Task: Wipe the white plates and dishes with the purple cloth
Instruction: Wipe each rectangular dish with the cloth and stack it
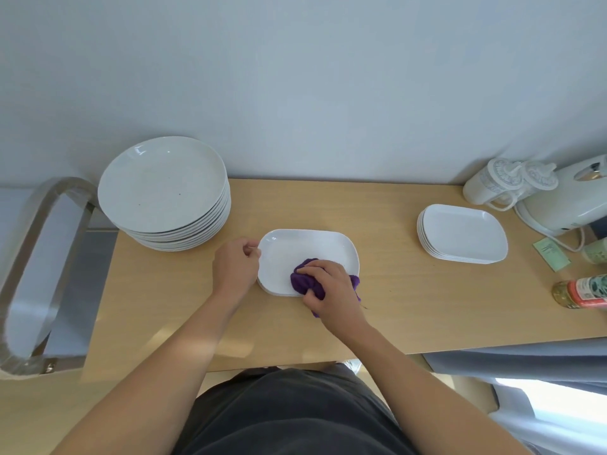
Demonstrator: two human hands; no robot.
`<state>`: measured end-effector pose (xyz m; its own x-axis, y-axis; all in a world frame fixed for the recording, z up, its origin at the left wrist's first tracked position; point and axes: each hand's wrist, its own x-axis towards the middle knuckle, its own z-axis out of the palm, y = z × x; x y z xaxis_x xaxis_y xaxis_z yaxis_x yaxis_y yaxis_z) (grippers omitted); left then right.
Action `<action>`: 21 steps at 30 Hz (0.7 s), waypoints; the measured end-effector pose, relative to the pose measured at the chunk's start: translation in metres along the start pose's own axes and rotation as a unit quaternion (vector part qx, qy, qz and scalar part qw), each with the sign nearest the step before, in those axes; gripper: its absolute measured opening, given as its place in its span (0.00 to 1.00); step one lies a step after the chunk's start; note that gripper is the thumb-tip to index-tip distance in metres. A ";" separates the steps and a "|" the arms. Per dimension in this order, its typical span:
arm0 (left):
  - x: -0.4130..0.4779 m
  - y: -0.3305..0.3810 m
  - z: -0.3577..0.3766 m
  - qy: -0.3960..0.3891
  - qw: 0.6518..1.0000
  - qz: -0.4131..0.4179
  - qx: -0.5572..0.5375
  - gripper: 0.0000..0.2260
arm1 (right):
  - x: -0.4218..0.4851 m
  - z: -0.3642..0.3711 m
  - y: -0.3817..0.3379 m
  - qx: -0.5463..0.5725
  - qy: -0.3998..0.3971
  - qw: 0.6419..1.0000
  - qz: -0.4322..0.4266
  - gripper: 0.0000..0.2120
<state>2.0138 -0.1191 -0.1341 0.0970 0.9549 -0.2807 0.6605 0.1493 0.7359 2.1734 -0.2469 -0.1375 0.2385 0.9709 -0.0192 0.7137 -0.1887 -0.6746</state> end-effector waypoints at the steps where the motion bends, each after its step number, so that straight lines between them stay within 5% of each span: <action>1: -0.002 0.001 0.000 0.005 1.000 0.016 0.018 0.11 | 0.000 -0.005 -0.003 0.042 0.000 0.999 0.021 0.20; 6: -0.024 0.017 0.014 0.031 0.973 0.170 0.155 0.17 | -0.008 -0.034 0.000 0.179 0.148 0.965 0.121 0.18; 9: -0.036 0.026 0.033 -0.091 0.931 0.288 0.204 0.17 | -0.012 -0.052 0.012 0.199 0.192 0.948 0.157 0.20; 11: -0.042 0.030 0.049 -0.196 0.888 0.293 0.297 0.23 | -0.017 -0.060 0.019 0.203 0.200 0.944 0.167 0.20; 14: -0.046 0.034 0.061 -0.219 0.827 0.302 0.419 0.25 | -0.025 -0.063 0.025 0.204 0.199 0.944 0.169 0.20; 21: -0.045 0.039 0.062 -0.247 0.783 0.304 0.483 0.27 | -0.033 -0.059 0.033 0.201 0.185 0.950 0.152 0.17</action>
<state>2.0817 -0.1718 -0.1307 0.7311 0.5222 -0.4391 0.6117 -0.7867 0.0830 2.2277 -0.2942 -0.1161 0.6623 0.7477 -0.0481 0.2828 -0.3089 -0.9081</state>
